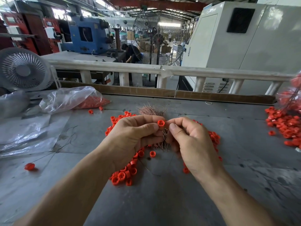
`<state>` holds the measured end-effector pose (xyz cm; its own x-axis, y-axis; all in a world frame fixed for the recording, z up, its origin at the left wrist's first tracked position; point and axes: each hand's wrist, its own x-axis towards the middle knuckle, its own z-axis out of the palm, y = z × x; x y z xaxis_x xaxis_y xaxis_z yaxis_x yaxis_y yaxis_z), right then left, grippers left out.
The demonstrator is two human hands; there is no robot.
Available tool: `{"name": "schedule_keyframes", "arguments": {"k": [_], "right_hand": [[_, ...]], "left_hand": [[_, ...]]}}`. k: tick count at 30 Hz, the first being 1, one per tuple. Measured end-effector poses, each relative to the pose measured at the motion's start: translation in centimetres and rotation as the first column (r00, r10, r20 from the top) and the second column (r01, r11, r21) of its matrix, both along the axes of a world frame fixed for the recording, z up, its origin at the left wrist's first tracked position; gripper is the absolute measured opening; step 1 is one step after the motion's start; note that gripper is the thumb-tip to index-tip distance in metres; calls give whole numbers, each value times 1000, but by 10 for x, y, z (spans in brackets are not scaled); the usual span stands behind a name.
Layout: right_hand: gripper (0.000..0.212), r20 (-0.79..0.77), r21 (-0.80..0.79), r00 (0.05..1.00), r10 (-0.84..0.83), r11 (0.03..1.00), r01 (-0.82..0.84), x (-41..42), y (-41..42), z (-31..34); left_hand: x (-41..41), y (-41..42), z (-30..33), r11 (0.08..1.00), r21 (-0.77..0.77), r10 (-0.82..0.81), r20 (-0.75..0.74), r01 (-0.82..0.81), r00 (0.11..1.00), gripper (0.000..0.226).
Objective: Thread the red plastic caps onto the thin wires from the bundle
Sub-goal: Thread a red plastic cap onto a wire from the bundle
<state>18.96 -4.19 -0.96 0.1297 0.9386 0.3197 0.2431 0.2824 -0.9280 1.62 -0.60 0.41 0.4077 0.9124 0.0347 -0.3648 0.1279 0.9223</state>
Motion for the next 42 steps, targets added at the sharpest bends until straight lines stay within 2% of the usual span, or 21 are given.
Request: {"name": "schedule_keyframes", "arguments": {"k": [10,18,22,25,28,30,32,35,42], "right_hand": [[18,-115,-63,993,32,997,-39,-2,4,-1],[26,-69,-128,992,101,986,-109,0,1,-2],[14,-10,-131,994,113,985,-114,1,3,-1],[9,113,-97,991,-79,991,90,12,7,1],[7,292,-7,898,-330,938,347,34,12,8],[10,391,26,822,-415,897,441,49,13,12],[13,494,3,761,-421,876,483,61,14,13],[19,601,-71,719,-349,873,483,72,15,10],[16,653,-105,716,-246,907,408,63,17,5]], "left_hand": [[9,-6,1,1000,21,20,86,-22,996,20],[8,-8,3,1000,-22,8,97,-6,995,25],[5,-7,5,999,-49,5,108,0,994,24],[4,-8,6,999,-52,17,89,-12,996,24],[3,-7,6,998,-55,25,65,-22,998,26],[3,-7,7,998,-60,19,64,-15,998,28],[2,-7,7,997,-71,4,67,1,998,27],[0,-7,8,995,-90,-34,84,42,996,24],[-1,-8,10,990,-104,-86,95,96,992,24]]}}
